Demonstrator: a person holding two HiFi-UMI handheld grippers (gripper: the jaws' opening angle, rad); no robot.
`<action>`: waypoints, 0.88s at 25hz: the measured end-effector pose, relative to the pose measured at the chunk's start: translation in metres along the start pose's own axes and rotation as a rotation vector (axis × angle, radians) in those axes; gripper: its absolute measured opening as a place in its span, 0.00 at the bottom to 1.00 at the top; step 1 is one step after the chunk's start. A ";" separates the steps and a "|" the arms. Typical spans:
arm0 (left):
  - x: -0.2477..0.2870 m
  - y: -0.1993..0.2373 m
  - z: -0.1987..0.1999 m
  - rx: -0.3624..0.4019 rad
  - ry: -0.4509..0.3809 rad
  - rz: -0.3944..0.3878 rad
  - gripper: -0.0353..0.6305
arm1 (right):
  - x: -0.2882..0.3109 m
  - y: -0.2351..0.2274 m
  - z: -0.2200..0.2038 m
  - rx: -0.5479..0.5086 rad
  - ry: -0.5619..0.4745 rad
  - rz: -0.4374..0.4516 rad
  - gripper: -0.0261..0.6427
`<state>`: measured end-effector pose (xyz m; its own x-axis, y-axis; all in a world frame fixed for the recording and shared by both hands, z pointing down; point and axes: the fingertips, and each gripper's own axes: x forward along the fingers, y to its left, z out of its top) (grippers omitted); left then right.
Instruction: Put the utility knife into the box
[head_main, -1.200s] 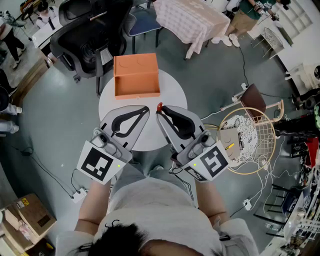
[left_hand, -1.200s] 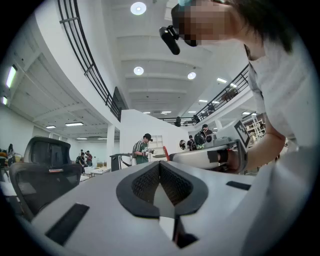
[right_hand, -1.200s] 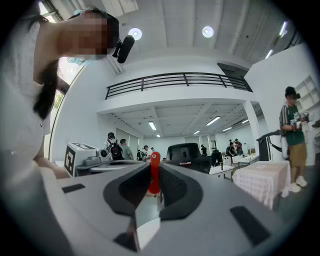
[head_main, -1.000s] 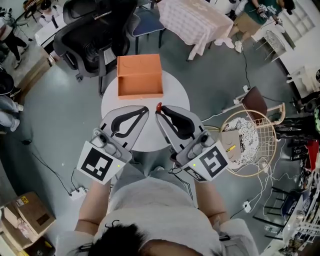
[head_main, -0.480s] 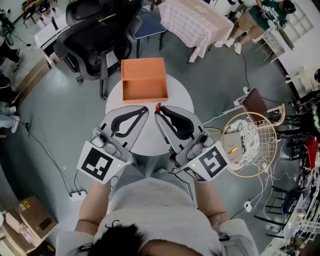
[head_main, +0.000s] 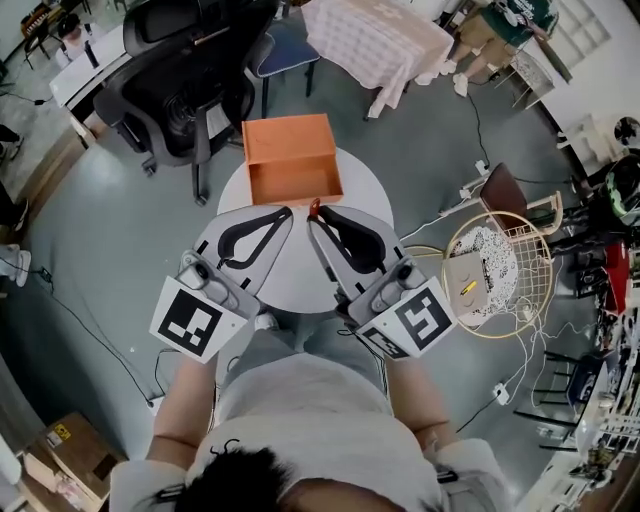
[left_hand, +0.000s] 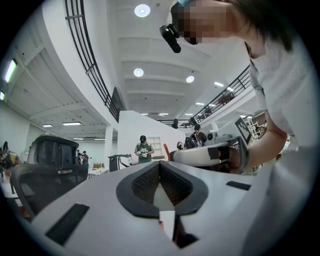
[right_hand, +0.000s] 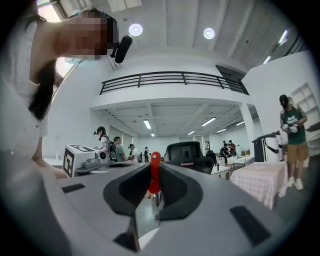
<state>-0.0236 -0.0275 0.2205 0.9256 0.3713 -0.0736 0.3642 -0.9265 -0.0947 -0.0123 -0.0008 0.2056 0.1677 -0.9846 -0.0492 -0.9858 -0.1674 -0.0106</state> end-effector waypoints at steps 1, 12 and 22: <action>-0.001 0.003 0.000 -0.001 -0.006 -0.003 0.07 | 0.002 0.000 -0.001 -0.001 0.003 -0.006 0.12; 0.006 0.016 -0.006 -0.034 -0.017 -0.006 0.07 | 0.010 -0.010 -0.008 -0.001 0.039 -0.028 0.12; 0.028 0.027 -0.014 -0.051 -0.007 0.053 0.07 | 0.018 -0.036 -0.015 0.010 0.050 0.030 0.12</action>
<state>0.0133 -0.0434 0.2299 0.9430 0.3220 -0.0842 0.3196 -0.9467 -0.0403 0.0263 -0.0137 0.2200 0.1379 -0.9905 0.0002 -0.9902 -0.1378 -0.0202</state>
